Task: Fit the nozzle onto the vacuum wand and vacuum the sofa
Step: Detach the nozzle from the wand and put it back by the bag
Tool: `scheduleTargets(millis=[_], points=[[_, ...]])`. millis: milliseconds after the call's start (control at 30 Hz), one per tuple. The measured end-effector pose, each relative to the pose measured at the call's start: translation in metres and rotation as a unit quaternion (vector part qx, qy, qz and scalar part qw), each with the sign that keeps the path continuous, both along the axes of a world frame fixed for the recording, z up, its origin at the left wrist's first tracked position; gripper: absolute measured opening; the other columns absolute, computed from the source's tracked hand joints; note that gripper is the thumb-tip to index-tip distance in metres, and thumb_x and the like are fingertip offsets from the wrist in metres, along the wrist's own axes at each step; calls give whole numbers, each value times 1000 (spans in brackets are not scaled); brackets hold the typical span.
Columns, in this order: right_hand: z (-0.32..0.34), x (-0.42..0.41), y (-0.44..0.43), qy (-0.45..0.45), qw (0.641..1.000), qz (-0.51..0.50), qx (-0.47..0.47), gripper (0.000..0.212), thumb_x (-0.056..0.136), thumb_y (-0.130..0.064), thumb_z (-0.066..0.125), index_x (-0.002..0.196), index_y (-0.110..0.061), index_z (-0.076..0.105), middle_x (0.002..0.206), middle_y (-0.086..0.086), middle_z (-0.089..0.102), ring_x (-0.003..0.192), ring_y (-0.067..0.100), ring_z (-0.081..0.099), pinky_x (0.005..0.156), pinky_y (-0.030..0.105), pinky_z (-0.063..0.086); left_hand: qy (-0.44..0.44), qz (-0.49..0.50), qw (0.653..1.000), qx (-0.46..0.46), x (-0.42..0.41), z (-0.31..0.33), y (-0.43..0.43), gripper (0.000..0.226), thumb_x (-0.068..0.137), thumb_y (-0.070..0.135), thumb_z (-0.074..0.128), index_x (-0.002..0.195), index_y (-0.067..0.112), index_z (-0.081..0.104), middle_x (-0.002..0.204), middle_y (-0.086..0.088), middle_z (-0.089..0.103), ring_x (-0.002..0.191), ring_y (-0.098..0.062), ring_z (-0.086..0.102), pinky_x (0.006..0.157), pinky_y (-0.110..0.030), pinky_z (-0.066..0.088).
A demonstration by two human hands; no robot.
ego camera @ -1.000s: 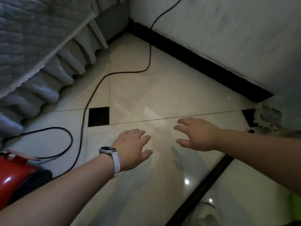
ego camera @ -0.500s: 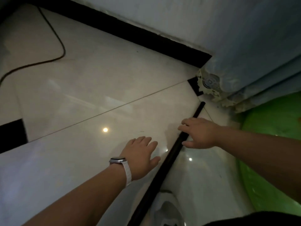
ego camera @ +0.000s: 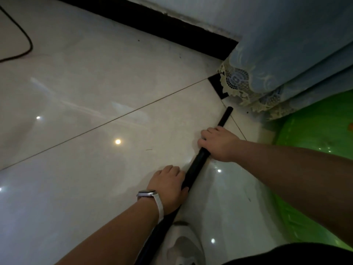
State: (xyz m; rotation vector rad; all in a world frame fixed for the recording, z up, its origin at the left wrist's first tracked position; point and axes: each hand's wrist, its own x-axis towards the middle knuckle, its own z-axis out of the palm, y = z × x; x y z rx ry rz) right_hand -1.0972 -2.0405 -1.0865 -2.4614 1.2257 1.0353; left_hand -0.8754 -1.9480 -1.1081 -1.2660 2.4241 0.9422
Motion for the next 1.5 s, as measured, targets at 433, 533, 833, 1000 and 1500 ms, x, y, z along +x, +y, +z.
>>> scheduleTargets(millis=[433, 533, 833, 1000, 1500], points=[[16, 72, -18, -98, 989, 107, 0, 41, 84, -44, 61, 119, -23, 58, 110, 4, 55, 104, 27, 52, 98, 41, 36, 48, 171, 984, 13, 46, 13, 5, 40, 96, 44, 50, 129, 23, 42, 109, -3, 64, 91, -27, 63, 73, -38, 51], [28, 105, -15, -131, 980, 150, -13, 41, 81, -43, 64, 116, -22, 61, 105, 5, 57, 100, 28, 55, 95, 42, 38, 79, 236, 967, 48, 65, 22, 10, 37, 95, 38, 54, 126, 20, 44, 105, -5, 64, 87, -27, 64, 68, -37, 51], [59, 228, 1, -203, 927, 314, -33, 39, 78, -56, 69, 99, -22, 69, 80, 0, 61, 74, 25, 61, 70, 33, 44, 167, 466, 863, 101, 149, 44, 61, 16, 92, 31, 59, 98, 22, 47, 80, -2, 61, 68, -22, 61, 59, -37, 47], [75, 307, 22, -246, 893, 375, -45, 40, 78, -57, 70, 94, -20, 68, 72, 1, 59, 64, 26, 61, 62, 32, 45, 153, 515, 841, 69, 217, 61, 95, 16, 91, 34, 60, 93, 25, 47, 78, -2, 62, 66, -23, 62, 60, -39, 52], [151, 483, 124, -104, 911, 399, 23, 19, 94, -38, 52, 105, -23, 48, 75, -5, 49, 66, 21, 54, 61, 35, 51, 70, 525, 846, 66, 374, 142, 197, 13, 81, 23, 62, 83, 25, 50, 75, -1, 63, 65, -20, 62, 54, -29, 45]])
